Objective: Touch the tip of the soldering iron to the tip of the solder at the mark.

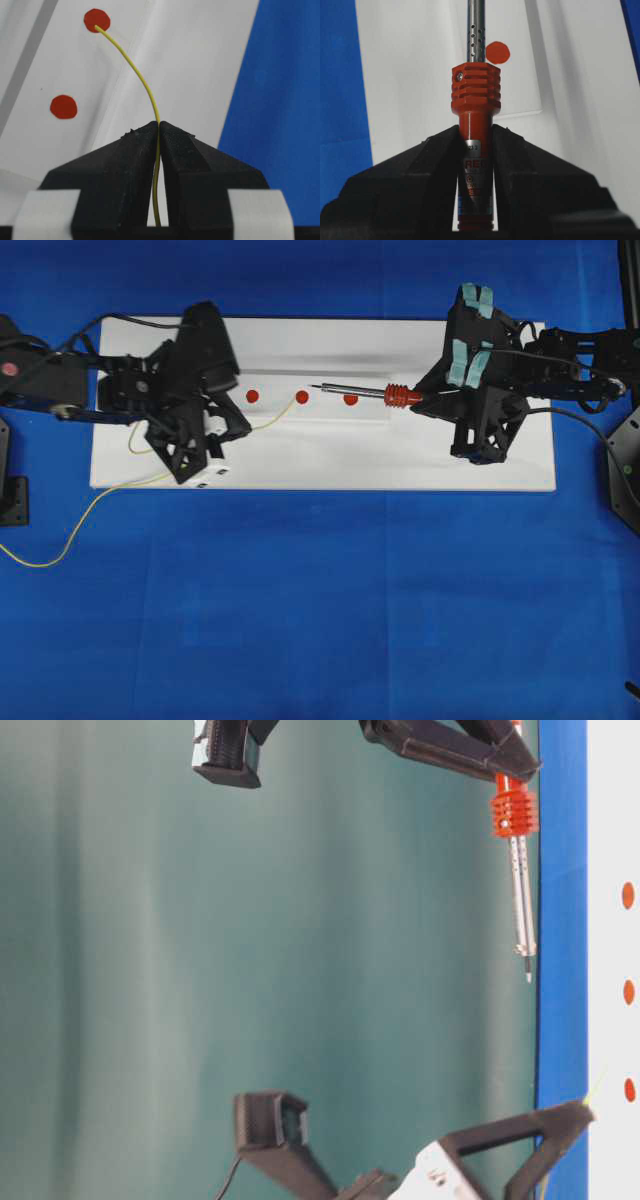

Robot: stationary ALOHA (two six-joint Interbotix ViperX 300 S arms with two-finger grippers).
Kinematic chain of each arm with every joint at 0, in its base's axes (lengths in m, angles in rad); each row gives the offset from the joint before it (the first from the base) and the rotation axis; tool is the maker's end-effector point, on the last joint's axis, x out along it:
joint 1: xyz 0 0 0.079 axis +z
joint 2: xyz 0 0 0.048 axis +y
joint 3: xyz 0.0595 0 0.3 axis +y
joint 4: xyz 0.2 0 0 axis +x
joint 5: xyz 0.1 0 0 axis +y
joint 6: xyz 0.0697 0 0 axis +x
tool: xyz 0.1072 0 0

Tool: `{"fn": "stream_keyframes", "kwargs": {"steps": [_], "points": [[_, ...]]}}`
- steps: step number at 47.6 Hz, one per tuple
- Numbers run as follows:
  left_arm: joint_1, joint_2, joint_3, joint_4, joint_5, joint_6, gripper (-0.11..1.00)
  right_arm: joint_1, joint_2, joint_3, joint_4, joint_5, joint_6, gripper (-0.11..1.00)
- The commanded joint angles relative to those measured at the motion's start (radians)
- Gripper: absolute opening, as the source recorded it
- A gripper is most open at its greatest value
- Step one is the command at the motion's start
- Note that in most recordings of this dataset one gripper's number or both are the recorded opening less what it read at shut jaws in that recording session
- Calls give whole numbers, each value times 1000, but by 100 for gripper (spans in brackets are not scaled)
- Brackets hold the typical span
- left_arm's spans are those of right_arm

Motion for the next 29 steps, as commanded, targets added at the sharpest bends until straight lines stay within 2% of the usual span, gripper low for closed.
{"fn": "stream_keyframes", "kwargs": {"steps": [1, 20, 29], "points": [[2, 15, -29, 3, -9, -3, 3, -2, -5, -9, -3, -11, 2, 6], [2, 35, -32, 3, -9, -6, 3, -2, 5, 0, -3, -29, 2, 6], [2, 35, -32, 3, -8, -6, 3, -3, 71, -26, -2, -35, 2, 6]]}}
